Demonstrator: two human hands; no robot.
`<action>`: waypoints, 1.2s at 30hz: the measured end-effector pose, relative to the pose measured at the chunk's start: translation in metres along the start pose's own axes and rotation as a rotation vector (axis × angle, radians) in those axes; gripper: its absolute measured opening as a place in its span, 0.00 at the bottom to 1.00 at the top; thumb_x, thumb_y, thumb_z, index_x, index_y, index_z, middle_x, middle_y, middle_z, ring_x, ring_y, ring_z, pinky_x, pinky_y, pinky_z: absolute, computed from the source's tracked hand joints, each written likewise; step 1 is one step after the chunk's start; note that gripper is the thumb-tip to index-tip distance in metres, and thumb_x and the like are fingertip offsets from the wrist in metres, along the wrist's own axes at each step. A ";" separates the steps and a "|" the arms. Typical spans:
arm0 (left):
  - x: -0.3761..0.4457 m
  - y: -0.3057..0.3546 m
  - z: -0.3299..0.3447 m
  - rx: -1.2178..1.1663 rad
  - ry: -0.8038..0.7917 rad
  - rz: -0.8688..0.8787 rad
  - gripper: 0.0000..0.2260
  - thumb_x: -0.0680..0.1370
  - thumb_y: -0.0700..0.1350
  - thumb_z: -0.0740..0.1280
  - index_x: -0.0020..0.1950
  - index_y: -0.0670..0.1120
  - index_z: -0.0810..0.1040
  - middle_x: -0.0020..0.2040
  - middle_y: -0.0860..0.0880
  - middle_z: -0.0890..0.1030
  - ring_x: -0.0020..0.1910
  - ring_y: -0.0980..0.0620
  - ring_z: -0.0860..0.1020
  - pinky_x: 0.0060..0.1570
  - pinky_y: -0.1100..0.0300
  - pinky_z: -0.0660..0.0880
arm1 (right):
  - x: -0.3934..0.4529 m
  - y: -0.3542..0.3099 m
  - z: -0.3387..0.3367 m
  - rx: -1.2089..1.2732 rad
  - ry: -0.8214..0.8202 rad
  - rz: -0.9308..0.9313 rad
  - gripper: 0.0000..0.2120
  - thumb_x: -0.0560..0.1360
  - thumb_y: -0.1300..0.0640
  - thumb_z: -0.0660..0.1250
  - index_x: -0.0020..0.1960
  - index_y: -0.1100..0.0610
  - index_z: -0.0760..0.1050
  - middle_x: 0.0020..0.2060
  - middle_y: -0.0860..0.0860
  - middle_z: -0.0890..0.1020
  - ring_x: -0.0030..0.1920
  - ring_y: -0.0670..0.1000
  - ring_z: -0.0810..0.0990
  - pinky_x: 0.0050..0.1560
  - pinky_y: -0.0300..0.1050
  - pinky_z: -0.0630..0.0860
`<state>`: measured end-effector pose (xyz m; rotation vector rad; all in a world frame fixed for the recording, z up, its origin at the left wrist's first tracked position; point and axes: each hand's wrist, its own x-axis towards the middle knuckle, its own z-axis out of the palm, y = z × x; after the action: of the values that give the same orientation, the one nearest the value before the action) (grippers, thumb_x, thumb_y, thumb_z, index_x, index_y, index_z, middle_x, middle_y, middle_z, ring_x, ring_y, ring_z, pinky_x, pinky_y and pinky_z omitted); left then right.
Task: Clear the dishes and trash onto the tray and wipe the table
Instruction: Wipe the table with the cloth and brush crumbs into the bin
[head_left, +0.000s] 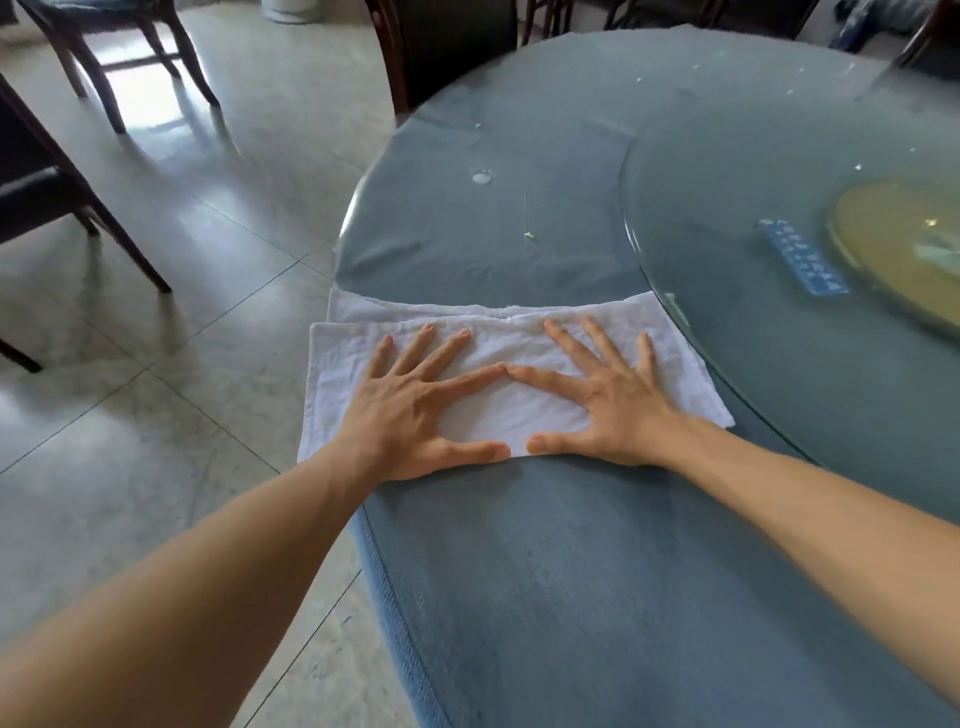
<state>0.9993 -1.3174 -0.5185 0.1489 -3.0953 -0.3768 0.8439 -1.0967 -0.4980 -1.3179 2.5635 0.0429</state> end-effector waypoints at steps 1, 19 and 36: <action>0.004 -0.004 -0.001 -0.005 -0.003 0.009 0.39 0.66 0.85 0.48 0.74 0.78 0.41 0.83 0.58 0.46 0.83 0.50 0.43 0.78 0.39 0.43 | 0.003 0.000 0.000 -0.001 0.003 0.010 0.38 0.65 0.15 0.52 0.70 0.14 0.39 0.82 0.38 0.35 0.81 0.53 0.30 0.71 0.79 0.32; 0.132 -0.100 -0.020 -0.019 -0.031 0.205 0.37 0.67 0.83 0.49 0.75 0.77 0.46 0.83 0.60 0.49 0.83 0.51 0.44 0.79 0.41 0.43 | 0.104 0.001 -0.023 0.066 0.036 0.231 0.38 0.62 0.13 0.46 0.70 0.15 0.40 0.82 0.38 0.36 0.82 0.52 0.31 0.71 0.81 0.36; 0.261 -0.172 -0.046 -0.028 -0.097 0.314 0.38 0.68 0.82 0.52 0.76 0.76 0.44 0.83 0.59 0.46 0.82 0.51 0.41 0.79 0.44 0.38 | 0.217 0.028 -0.064 0.086 -0.009 0.337 0.39 0.64 0.14 0.50 0.71 0.16 0.39 0.81 0.39 0.32 0.81 0.52 0.29 0.72 0.80 0.35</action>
<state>0.7572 -1.5197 -0.5131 -0.3623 -3.1288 -0.4246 0.6865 -1.2621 -0.4906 -0.8426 2.7167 0.0009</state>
